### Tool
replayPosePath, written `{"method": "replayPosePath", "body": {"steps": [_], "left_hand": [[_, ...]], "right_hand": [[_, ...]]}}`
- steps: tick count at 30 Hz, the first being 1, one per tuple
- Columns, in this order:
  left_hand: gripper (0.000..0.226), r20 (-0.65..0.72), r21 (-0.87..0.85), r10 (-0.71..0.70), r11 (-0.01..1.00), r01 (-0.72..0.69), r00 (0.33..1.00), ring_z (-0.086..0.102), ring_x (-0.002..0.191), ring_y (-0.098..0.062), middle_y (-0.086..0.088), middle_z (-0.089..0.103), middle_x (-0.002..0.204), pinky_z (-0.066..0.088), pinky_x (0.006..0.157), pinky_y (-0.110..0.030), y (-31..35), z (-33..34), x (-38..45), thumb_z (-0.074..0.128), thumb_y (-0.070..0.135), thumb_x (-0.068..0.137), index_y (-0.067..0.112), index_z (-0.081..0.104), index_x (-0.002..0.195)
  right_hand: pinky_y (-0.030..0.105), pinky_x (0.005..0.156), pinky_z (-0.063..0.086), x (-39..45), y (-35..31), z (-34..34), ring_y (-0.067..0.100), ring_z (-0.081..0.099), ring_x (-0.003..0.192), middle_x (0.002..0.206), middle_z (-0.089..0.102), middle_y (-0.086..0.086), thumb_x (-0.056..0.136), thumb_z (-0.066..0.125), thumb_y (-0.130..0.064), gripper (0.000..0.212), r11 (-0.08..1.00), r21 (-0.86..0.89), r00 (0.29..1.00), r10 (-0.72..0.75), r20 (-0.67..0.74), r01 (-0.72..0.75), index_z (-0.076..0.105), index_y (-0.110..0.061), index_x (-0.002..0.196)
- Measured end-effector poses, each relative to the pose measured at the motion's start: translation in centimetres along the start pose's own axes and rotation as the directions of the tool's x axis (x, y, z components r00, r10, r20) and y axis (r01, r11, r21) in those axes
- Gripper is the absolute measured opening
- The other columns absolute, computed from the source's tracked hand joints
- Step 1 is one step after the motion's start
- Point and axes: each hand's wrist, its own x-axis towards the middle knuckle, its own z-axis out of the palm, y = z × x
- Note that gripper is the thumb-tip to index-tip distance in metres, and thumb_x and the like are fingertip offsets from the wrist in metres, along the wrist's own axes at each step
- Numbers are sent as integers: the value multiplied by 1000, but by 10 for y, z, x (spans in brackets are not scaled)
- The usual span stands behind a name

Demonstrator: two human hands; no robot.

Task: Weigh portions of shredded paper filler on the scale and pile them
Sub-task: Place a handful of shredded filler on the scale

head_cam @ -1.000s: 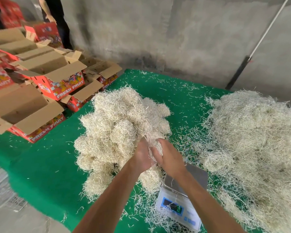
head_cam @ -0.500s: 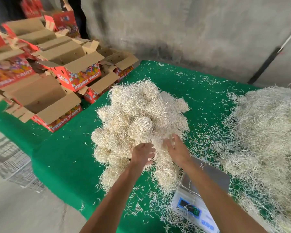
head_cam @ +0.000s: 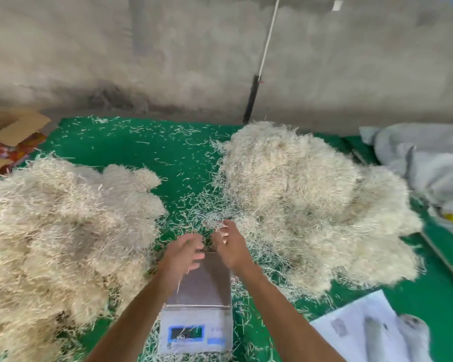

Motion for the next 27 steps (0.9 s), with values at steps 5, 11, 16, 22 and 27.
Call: {"method": "replayPosePath", "body": {"steps": [5, 11, 16, 22, 27], "left_hand": [[28, 105, 116, 40, 992, -52, 994, 70, 99, -13, 3, 64, 122, 61, 82, -33, 15, 60, 21, 56, 36, 101, 28, 59, 128], [36, 28, 94, -19, 995, 16, 999, 65, 106, -22, -3, 57, 126, 59, 87, -37, 29, 94, 68, 59, 28, 101, 28, 53, 136], [46, -47, 198, -82, 976, 90, 996, 61, 90, -19, -11, 58, 112, 58, 92, -44, 23, 99, 116, 58, 31, 101, 22, 44, 144], [47, 33, 198, -380, 909, 367, 924, 52, 117, -32, -12, 41, 143, 58, 88, -49, 11, 120, 167, 45, 46, 104, 22, 39, 145], [42, 122, 10, -439, 898, 441, 890, 60, 112, -28, -16, 59, 123, 54, 90, -57, 0, 135, 195, 39, 57, 101, 23, 56, 119]], "right_hand": [[42, 114, 44, 12, 35, -38, 27, 52, 136, 153, 50, 14, 106, 54, -33, 61, 997, -8, 994, 80, -74, -81, 31, -13, 158], [41, 122, 33, 48, 71, -41, 26, 39, 147, 162, 38, 10, 102, 64, -30, 69, 990, -43, 987, 128, -96, -132, 29, -12, 159], [42, 119, 39, 90, 99, -31, 24, 41, 145, 159, 41, 8, 100, 64, -37, 70, 978, -135, 983, 146, -115, -161, 32, -13, 157], [45, 125, 30, 130, 130, 3, 27, 34, 150, 161, 37, 8, 106, 47, -48, 66, 972, -153, 984, 176, -32, -178, 32, -11, 157], [43, 93, 59, 143, 122, 29, 30, 68, 109, 116, 69, 13, 111, 35, -39, 45, 949, 212, 970, 243, -13, -235, 59, -6, 129]]}}
